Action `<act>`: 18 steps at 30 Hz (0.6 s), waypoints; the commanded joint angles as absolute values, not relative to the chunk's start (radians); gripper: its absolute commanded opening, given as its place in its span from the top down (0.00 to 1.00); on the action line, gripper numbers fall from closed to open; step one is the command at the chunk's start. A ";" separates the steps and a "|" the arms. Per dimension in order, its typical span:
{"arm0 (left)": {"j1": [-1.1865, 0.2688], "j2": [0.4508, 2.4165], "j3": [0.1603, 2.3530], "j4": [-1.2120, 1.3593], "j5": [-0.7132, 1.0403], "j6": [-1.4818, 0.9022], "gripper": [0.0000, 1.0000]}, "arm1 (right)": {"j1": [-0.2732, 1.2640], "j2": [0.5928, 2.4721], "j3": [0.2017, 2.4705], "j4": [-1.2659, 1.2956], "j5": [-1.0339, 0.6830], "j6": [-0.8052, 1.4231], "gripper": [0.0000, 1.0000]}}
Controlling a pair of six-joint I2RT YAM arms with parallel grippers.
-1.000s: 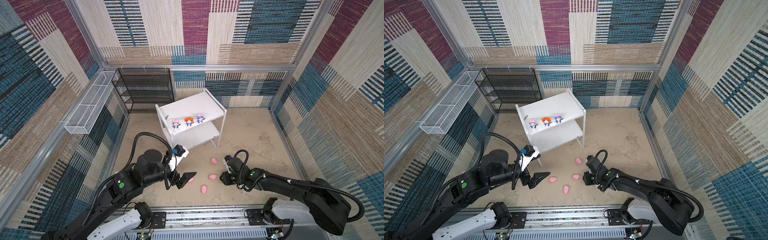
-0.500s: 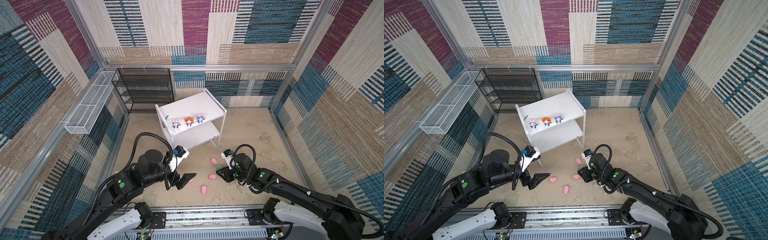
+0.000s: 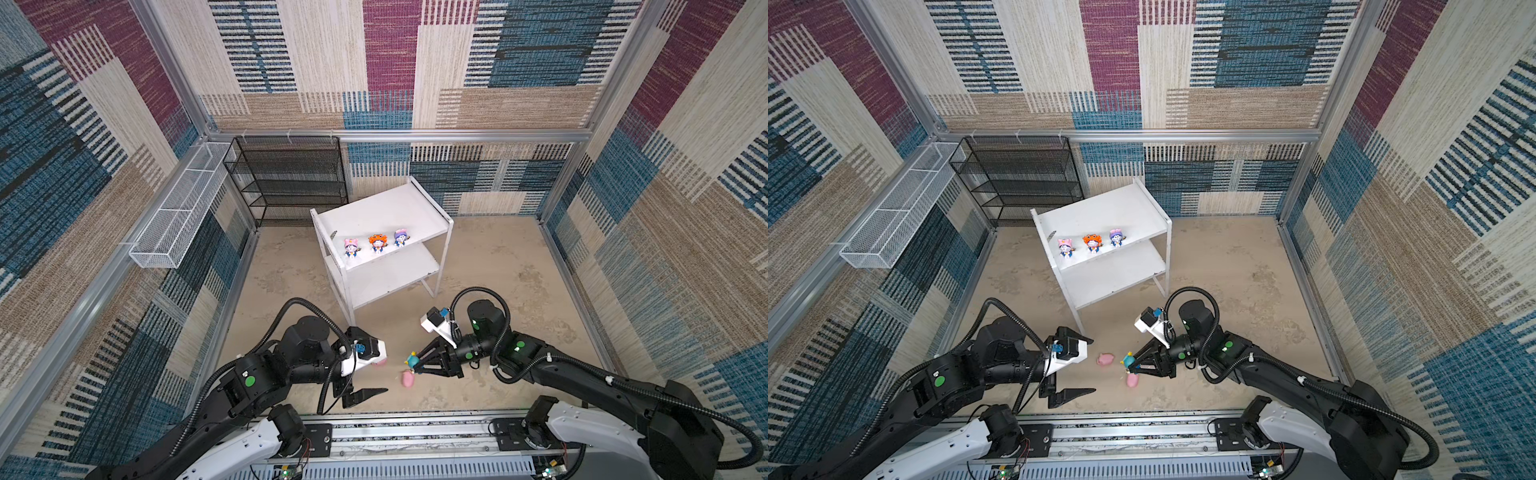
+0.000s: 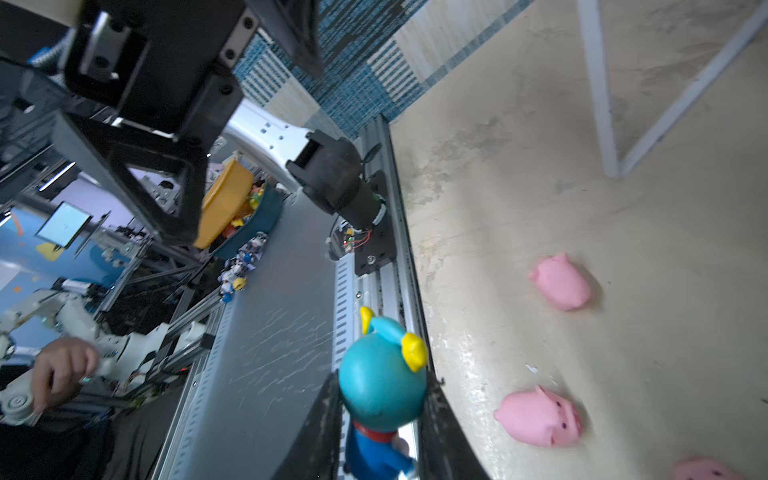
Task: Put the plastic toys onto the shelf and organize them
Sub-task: 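Lift the teal figure with the right gripper while the left gripper closes on it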
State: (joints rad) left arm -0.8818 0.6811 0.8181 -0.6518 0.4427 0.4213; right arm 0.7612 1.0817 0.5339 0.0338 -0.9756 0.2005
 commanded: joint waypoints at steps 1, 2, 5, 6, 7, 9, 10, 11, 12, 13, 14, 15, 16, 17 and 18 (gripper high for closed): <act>-0.898 0.699 0.816 -0.650 0.503 0.562 0.04 | 0.786 1.106 0.558 0.096 -1.119 0.144 0.80; -0.905 0.706 0.817 -0.650 0.504 0.584 0.06 | 0.794 1.117 0.567 0.081 -1.127 0.129 0.80; -0.940 0.725 0.827 -0.650 0.484 0.635 0.09 | 0.810 1.158 0.607 0.010 -1.153 0.066 0.80; -0.954 0.736 0.829 -0.650 0.473 0.647 0.11 | 0.812 1.169 0.619 -0.007 -1.164 0.046 0.81; -0.969 0.746 0.832 -0.650 0.457 0.660 0.12 | 0.813 1.175 0.628 -0.017 -1.176 0.033 0.81; -0.996 0.765 0.837 -0.653 0.438 0.675 0.15 | 0.815 1.179 0.644 -0.040 -1.198 0.006 0.81; -1.008 0.777 0.841 -0.652 0.431 0.683 0.15 | 0.815 1.181 0.652 -0.055 -1.205 -0.011 0.81; -1.021 0.785 0.842 -0.652 0.428 0.684 0.16 | 0.815 1.186 0.661 -0.073 -1.211 -0.028 0.81; -1.029 0.796 0.846 -0.652 0.428 0.687 0.17 | 0.815 1.193 0.671 -0.098 -1.214 -0.046 0.81; -1.036 0.806 0.849 -0.652 0.425 0.689 0.19 | 0.815 1.203 0.683 -0.120 -1.219 -0.065 0.81; -1.044 0.814 0.854 -0.652 0.420 0.692 0.21 | 0.815 1.213 0.688 -0.132 -1.224 -0.074 0.81; -1.053 0.824 0.859 -0.652 0.411 0.695 0.23 | 0.816 1.223 0.692 -0.136 -1.228 -0.081 0.81; -1.059 0.834 0.863 -0.652 0.401 0.698 0.24 | 0.819 1.232 0.697 -0.140 -1.235 -0.086 0.81; -1.064 0.842 0.869 -0.651 0.392 0.699 0.25 | 0.823 1.237 0.699 -0.144 -1.236 -0.092 0.81; -1.067 0.852 0.874 -0.650 0.380 0.703 0.26 | 0.825 1.242 0.701 -0.146 -1.236 -0.096 0.82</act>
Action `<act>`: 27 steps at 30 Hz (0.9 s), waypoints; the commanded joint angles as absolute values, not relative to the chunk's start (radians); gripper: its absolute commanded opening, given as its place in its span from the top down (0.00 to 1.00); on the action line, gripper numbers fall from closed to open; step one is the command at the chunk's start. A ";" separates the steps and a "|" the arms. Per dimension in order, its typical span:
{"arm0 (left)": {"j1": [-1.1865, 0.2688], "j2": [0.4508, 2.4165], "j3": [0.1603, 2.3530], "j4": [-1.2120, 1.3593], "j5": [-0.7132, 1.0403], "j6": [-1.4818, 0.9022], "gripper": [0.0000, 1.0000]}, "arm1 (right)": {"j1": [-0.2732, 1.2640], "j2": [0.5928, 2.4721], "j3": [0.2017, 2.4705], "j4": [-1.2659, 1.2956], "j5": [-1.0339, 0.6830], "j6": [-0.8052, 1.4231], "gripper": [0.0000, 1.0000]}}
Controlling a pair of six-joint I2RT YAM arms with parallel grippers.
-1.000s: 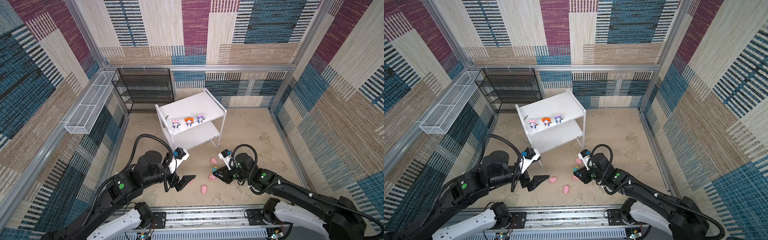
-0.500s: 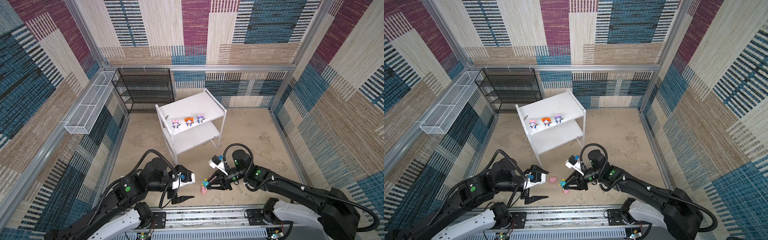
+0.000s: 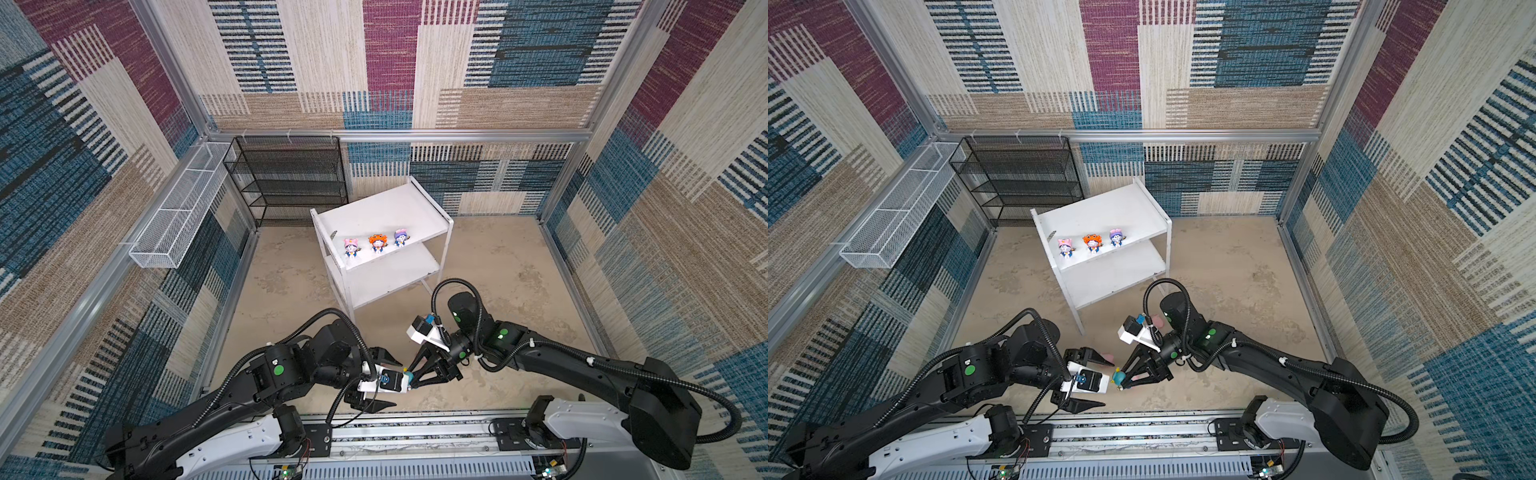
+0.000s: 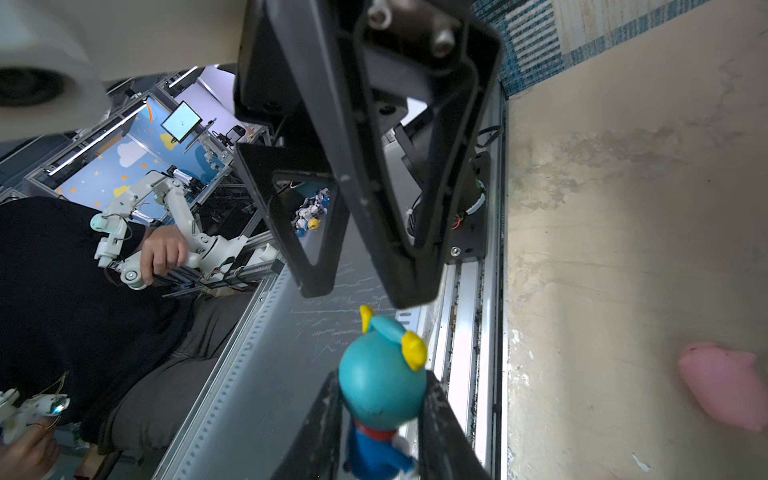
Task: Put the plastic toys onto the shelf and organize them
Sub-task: 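Lift the teal figure with the right gripper while the left gripper closes on it, then close the left gripper around the teal figure held by the right gripper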
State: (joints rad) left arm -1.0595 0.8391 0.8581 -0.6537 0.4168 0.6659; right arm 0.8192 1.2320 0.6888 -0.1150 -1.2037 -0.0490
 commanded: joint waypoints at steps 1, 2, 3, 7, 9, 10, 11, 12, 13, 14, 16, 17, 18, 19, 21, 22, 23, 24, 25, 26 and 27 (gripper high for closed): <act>-1.069 0.858 0.879 -0.649 0.371 0.706 0.27 | 0.828 1.244 0.701 -0.147 -1.234 -0.100 0.82; -1.069 0.860 0.879 -0.643 0.367 0.706 0.27 | 0.830 1.245 0.703 -0.149 -1.232 -0.103 0.82; -1.069 0.861 0.878 -0.635 0.363 0.708 0.27 | 0.831 1.245 0.703 -0.150 -1.231 -0.105 0.82; -1.069 0.876 0.878 -0.623 0.373 0.711 0.27 | 0.836 1.238 0.706 -0.153 -1.224 -0.108 0.82; -1.069 0.889 0.884 -0.623 0.386 0.709 0.27 | 0.838 1.232 0.706 -0.156 -1.220 -0.109 0.82; -1.069 0.895 0.885 -0.623 0.394 0.707 0.27 | 0.838 1.233 0.706 -0.156 -1.219 -0.108 0.82; -1.069 0.899 0.886 -0.623 0.404 0.706 0.27 | 0.839 1.231 0.706 -0.156 -1.220 -0.110 0.82; -1.069 0.903 0.889 -0.624 0.411 0.704 0.28 | 0.839 1.233 0.707 -0.158 -1.217 -0.109 0.82; -1.071 0.907 0.892 -0.623 0.415 0.702 0.29 | 0.839 1.233 0.707 -0.158 -1.215 -0.109 0.82; -1.069 0.910 0.895 -0.623 0.421 0.700 0.30 | 0.840 1.234 0.708 -0.159 -1.212 -0.112 0.82; -1.070 0.914 0.896 -0.623 0.433 0.697 0.31 | 0.841 1.237 0.710 -0.161 -1.208 -0.115 0.82; -1.069 0.916 0.897 -0.624 0.439 0.695 0.32 | 0.841 1.239 0.712 -0.161 -1.206 -0.116 0.82; -1.069 0.917 0.897 -0.626 0.447 0.694 0.33 | 0.840 1.239 0.714 -0.161 -1.206 -0.116 0.82; -1.069 0.920 0.896 -0.626 0.452 0.691 0.34 | 0.841 1.242 0.717 -0.164 -1.206 -0.118 0.82; -1.069 0.924 0.897 -0.630 0.463 0.690 0.37 | 0.841 1.245 0.719 -0.166 -1.205 -0.120 0.82; -1.070 0.926 0.897 -0.631 0.466 0.688 0.37 | 0.841 1.246 0.721 -0.168 -1.206 -0.122 0.82; -1.069 0.929 0.898 -0.633 0.469 0.688 0.37 | 0.841 1.246 0.724 -0.170 -1.206 -0.124 0.82; -1.070 0.932 0.897 -0.632 0.469 0.689 0.37 | 0.842 1.247 0.727 -0.173 -1.208 -0.126 0.82; -1.069 0.934 0.897 -0.635 0.466 0.689 0.37 | 0.842 1.248 0.728 -0.174 -1.209 -0.127 0.83; -1.070 0.938 0.896 -0.635 0.465 0.690 0.37 | 0.843 1.246 0.731 -0.176 -1.209 -0.129 0.83; -1.069 0.941 0.897 -0.633 0.463 0.690 0.37 | 0.844 1.247 0.732 -0.176 -1.208 -0.129 0.82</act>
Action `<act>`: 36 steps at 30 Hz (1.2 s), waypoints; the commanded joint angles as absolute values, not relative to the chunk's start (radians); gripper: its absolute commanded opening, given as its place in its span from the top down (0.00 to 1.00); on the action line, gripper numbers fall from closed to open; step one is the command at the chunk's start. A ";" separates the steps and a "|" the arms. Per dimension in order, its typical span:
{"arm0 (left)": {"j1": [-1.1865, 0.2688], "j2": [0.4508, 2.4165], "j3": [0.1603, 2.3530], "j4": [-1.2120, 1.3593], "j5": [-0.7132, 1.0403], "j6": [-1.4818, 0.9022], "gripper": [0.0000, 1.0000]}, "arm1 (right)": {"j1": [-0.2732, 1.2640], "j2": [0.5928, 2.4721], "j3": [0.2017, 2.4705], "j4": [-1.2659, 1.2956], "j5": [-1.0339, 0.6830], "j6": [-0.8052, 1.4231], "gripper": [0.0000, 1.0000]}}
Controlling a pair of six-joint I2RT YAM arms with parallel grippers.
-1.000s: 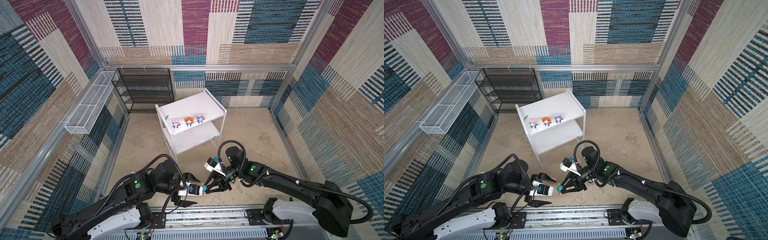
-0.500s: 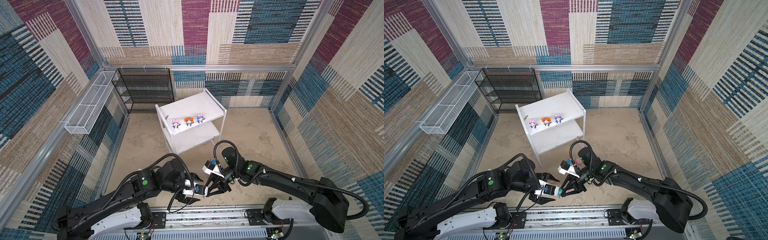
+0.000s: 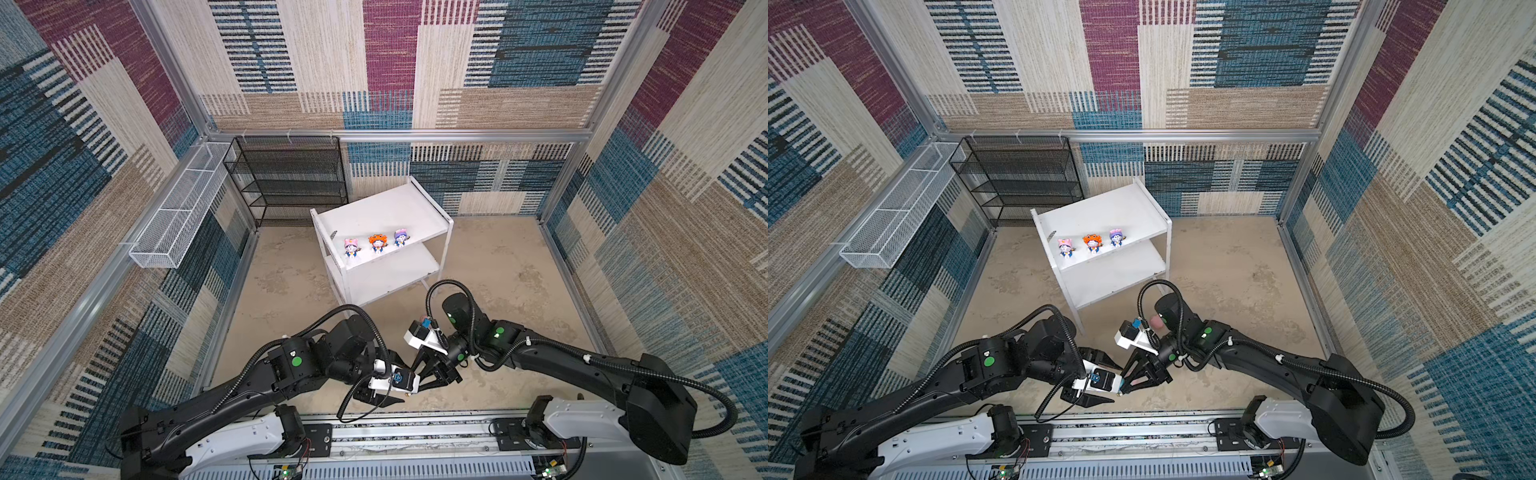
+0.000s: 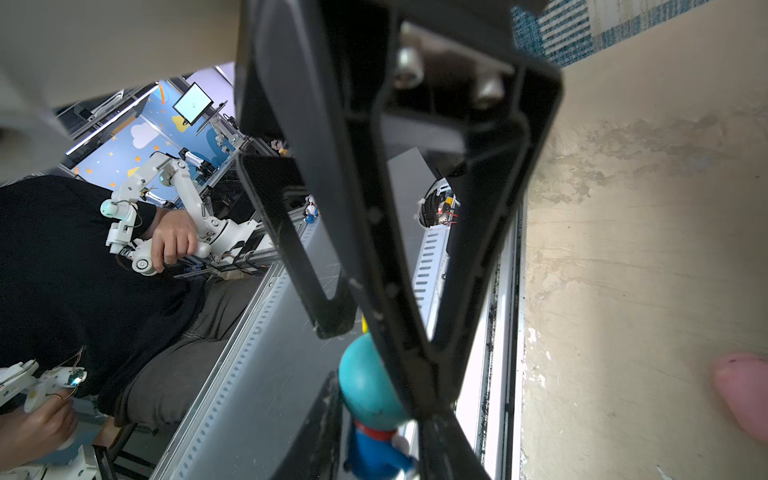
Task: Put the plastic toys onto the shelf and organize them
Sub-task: 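Close the left gripper around the teal figure held by the right gripper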
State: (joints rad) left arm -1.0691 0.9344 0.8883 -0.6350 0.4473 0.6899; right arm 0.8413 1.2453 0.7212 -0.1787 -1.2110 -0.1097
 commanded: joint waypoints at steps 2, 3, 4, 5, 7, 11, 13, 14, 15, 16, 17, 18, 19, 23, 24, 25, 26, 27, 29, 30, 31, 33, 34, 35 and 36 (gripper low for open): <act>-1.070 0.947 0.897 -0.633 0.463 0.690 0.40 | 0.844 1.246 0.732 -0.176 -1.208 -0.130 0.83; -1.069 0.950 0.898 -0.633 0.461 0.690 0.42 | 0.845 1.246 0.731 -0.175 -1.207 -0.130 0.83; -1.069 0.953 0.900 -0.636 0.462 0.688 0.44 | 0.845 1.244 0.729 -0.173 -1.202 -0.129 0.83; -1.069 0.955 0.900 -0.634 0.461 0.686 0.47 | 0.845 1.246 0.727 -0.170 -1.203 -0.127 0.83; -1.069 0.954 0.902 -0.635 0.457 0.681 0.51 | 0.845 1.244 0.723 -0.166 -1.204 -0.125 0.83; -1.069 0.949 0.902 -0.644 0.445 0.680 0.57 | 0.846 1.243 0.722 -0.166 -1.198 -0.123 0.82; -1.070 0.944 0.901 -0.648 0.442 0.676 0.60 | 0.847 1.242 0.722 -0.164 -1.198 -0.123 0.82; -1.069 0.942 0.900 -0.650 0.440 0.674 0.62 | 0.847 1.243 0.724 -0.164 -1.196 -0.122 0.82; -1.069 0.941 0.901 -0.652 0.439 0.670 0.63 | 0.847 1.243 0.725 -0.165 -1.191 -0.121 0.80; -1.069 0.940 0.901 -0.654 0.437 0.666 0.64 | 0.846 1.242 0.725 -0.165 -1.186 -0.121 0.78; -1.069 0.939 0.900 -0.656 0.435 0.661 0.65 | 0.847 1.242 0.725 -0.166 -1.180 -0.120 0.78; -1.069 0.939 0.901 -0.659 0.434 0.656 0.66 | 0.846 1.242 0.724 -0.165 -1.177 -0.119 0.77; -1.069 0.937 0.900 -0.661 0.431 0.648 0.68 | 0.847 1.240 0.725 -0.165 -1.168 -0.115 0.74; -1.069 0.940 0.905 -0.682 0.425 0.604 0.71 | 0.847 1.222 0.717 -0.157 -1.122 -0.095 0.64; -1.069 0.943 0.905 -0.687 0.421 0.591 0.71 | 0.847 1.214 0.713 -0.155 -1.105 -0.089 0.60; -1.069 0.945 0.906 -0.694 0.413 0.572 0.70 | 0.846 1.203 0.708 -0.153 -1.083 -0.081 0.55; -1.069 0.947 0.908 -0.703 0.404 0.552 0.71 | 0.847 1.188 0.703 -0.153 -1.053 -0.072 0.51; -1.069 0.949 0.909 -0.710 0.395 0.534 0.71 | 0.847 1.175 0.697 -0.152 -1.024 -0.065 0.47; -1.069 0.948 0.909 -0.731 0.376 0.492 0.70 | 0.846 1.134 0.678 -0.142 -0.952 -0.045 0.41; -1.069 0.946 0.906 -0.739 0.370 0.474 0.71 | 0.846 1.116 0.670 -0.135 -0.917 -0.035 0.39; -1.069 0.942 0.905 -0.746 0.364 0.454 0.70 | 0.847 1.094 0.658 -0.127 -0.871 -0.028 0.38; -1.069 0.935 0.899 -0.750 0.349 0.406 0.70 | 0.847 1.058 0.636 -0.106 -0.758 -0.018 0.36; -1.070 0.934 0.900 -0.750 0.339 0.374 0.69 | 0.847 1.037 0.620 -0.084 -0.706 -0.014 0.35; -1.069 0.937 0.903 -0.754 0.337 0.348 0.69 | 0.847 1.018 0.608 -0.065 -0.670 -0.009 0.35; -1.069 0.941 0.910 -0.758 0.333 0.317 0.68 | 0.851 0.997 0.598 -0.046 -0.629 -0.008 0.35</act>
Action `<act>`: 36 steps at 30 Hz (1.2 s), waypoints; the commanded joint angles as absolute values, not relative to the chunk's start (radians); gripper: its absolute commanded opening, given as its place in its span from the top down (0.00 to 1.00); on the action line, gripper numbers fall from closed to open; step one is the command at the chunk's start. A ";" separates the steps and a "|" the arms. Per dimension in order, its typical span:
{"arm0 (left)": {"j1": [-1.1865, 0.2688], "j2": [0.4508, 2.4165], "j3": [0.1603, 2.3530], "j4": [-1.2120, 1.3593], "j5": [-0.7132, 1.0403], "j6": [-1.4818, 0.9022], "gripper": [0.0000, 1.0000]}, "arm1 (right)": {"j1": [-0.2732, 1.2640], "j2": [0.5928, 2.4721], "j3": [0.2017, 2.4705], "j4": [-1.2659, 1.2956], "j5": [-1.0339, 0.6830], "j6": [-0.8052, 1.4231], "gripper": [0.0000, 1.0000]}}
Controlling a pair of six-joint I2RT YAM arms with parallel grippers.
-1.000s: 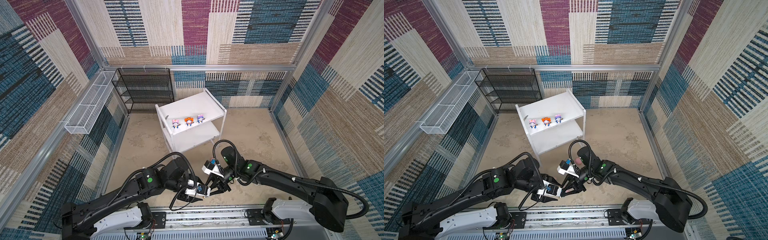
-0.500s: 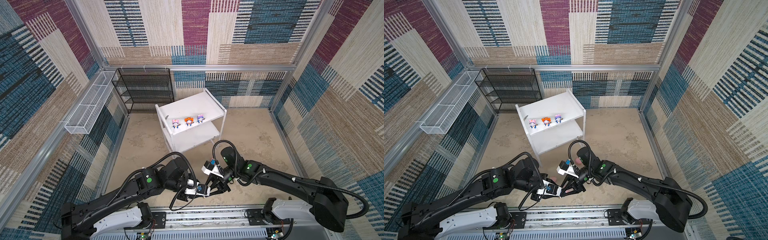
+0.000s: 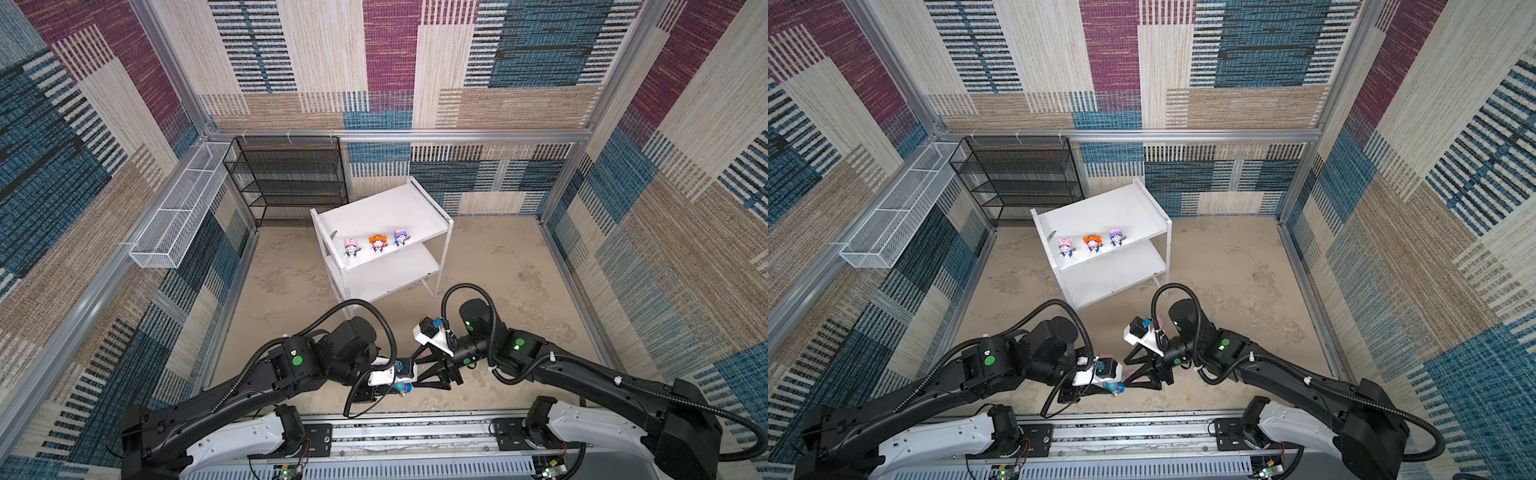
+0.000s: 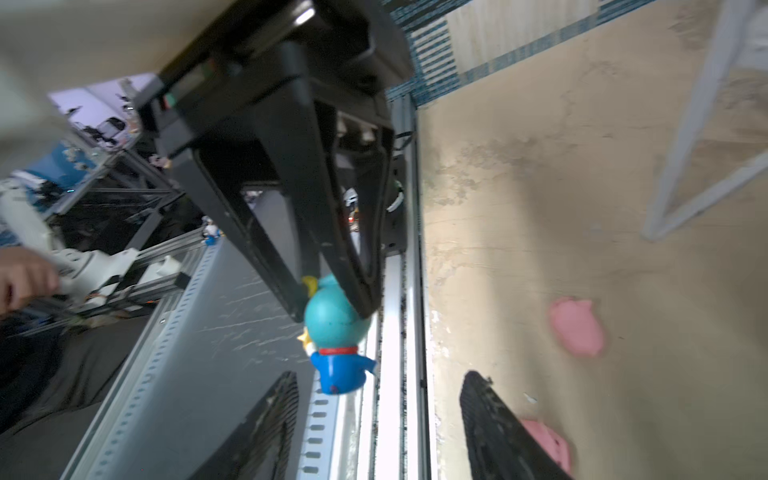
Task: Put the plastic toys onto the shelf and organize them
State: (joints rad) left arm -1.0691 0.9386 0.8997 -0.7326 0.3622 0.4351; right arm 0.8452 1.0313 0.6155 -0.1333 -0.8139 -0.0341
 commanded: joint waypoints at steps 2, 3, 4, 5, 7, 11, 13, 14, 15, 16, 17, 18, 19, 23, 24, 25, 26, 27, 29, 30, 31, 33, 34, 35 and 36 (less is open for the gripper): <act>-1.067 0.964 0.932 -0.778 0.326 0.258 0.68 | 0.871 0.955 0.574 -0.003 -0.558 -0.006 0.34; -1.066 0.980 0.946 -0.792 0.329 0.233 0.69 | 0.885 0.937 0.565 0.012 -0.524 -0.013 0.34; -1.066 0.999 0.958 -0.807 0.331 0.201 0.69 | 0.897 0.922 0.554 0.026 -0.489 -0.020 0.33; -1.067 1.011 0.968 -0.815 0.331 0.178 0.70 | 0.910 0.913 0.547 0.035 -0.462 -0.028 0.33; -1.065 1.045 0.986 -0.831 0.329 0.127 0.70 | 0.947 0.908 0.537 0.046 -0.394 -0.048 0.31; -1.063 1.090 1.022 -0.838 0.330 0.046 0.74 | 1.034 0.893 0.504 0.089 -0.271 -0.076 0.30; -1.061 1.101 1.037 -0.837 0.322 0.016 0.76 | 1.056 0.869 0.479 0.118 -0.227 -0.072 0.29; -1.059 1.103 1.041 -0.838 0.324 0.006 0.75 | 1.062 0.857 0.468 0.126 -0.214 -0.069 0.28; -1.056 1.104 1.044 -0.836 0.327 -0.004 0.76 | 1.067 0.843 0.458 0.133 -0.203 -0.065 0.28; -1.052 1.106 1.047 -0.835 0.325 -0.015 0.76 | 1.069 0.830 0.450 0.136 -0.198 -0.063 0.28; -1.046 1.109 1.052 -0.839 0.323 -0.024 0.77 | 1.072 0.820 0.444 0.137 -0.194 -0.060 0.27; -1.039 1.112 1.057 -0.844 0.319 -0.034 0.77 | 1.072 0.811 0.440 0.135 -0.198 -0.061 0.26; -1.032 1.116 1.065 -0.852 0.316 -0.041 0.78 | 1.077 0.807 0.439 0.133 -0.202 -0.061 0.26; -0.997 1.137 1.111 -0.894 0.314 -0.057 0.80 | 1.095 0.807 0.430 0.144 -0.198 -0.060 0.24; -0.989 1.140 1.122 -0.902 0.314 -0.058 0.80 | 1.098 0.809 0.427 0.144 -0.194 -0.061 0.24; -0.982 1.141 1.129 -0.908 0.315 -0.061 0.79 | 1.102 0.810 0.425 0.145 -0.189 -0.061 0.23; -0.974 1.141 1.136 -0.911 0.322 -0.066 0.79 | 1.105 0.813 0.424 0.148 -0.183 -0.062 0.23; -0.966 1.141 1.142 -0.911 0.335 -0.069 0.79 | 1.108 0.812 0.421 0.153 -0.178 -0.062 0.23; -0.959 1.145 1.157 -0.916 0.359 -0.072 0.79 | 1.113 0.811 0.418 0.162 -0.167 -0.063 0.23; -0.955 1.150 1.165 -0.920 0.374 -0.071 0.79 | 1.117 0.814 0.419 0.166 -0.158 -0.064 0.23; -0.954 1.156 1.172 -0.926 0.387 -0.071 0.79 | 1.120 0.819 0.422 0.168 -0.152 -0.067 0.23; -0.951 1.168 1.188 -0.941 0.406 -0.071 0.79 | 1.131 0.835 0.433 0.167 -0.121 -0.075 0.23; -0.949 1.174 1.196 -0.944 0.417 -0.071 0.79 | 1.138 0.845 0.441 0.164 -0.106 -0.081 0.24; -0.947 1.179 1.203 -0.953 0.427 -0.071 0.79 | 1.148 0.854 0.449 0.161 -0.070 -0.088 0.24; -0.946 1.184 1.210 -0.960 0.440 -0.070 0.80 | 1.160 0.859 0.454 0.162 -0.046 -0.100 0.25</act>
State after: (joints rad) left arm -0.9508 1.1751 1.1896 -0.9245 0.3813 -0.0536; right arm 1.1423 0.8474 0.4362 0.1219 -0.1265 -0.0696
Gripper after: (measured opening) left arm 0.254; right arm 0.757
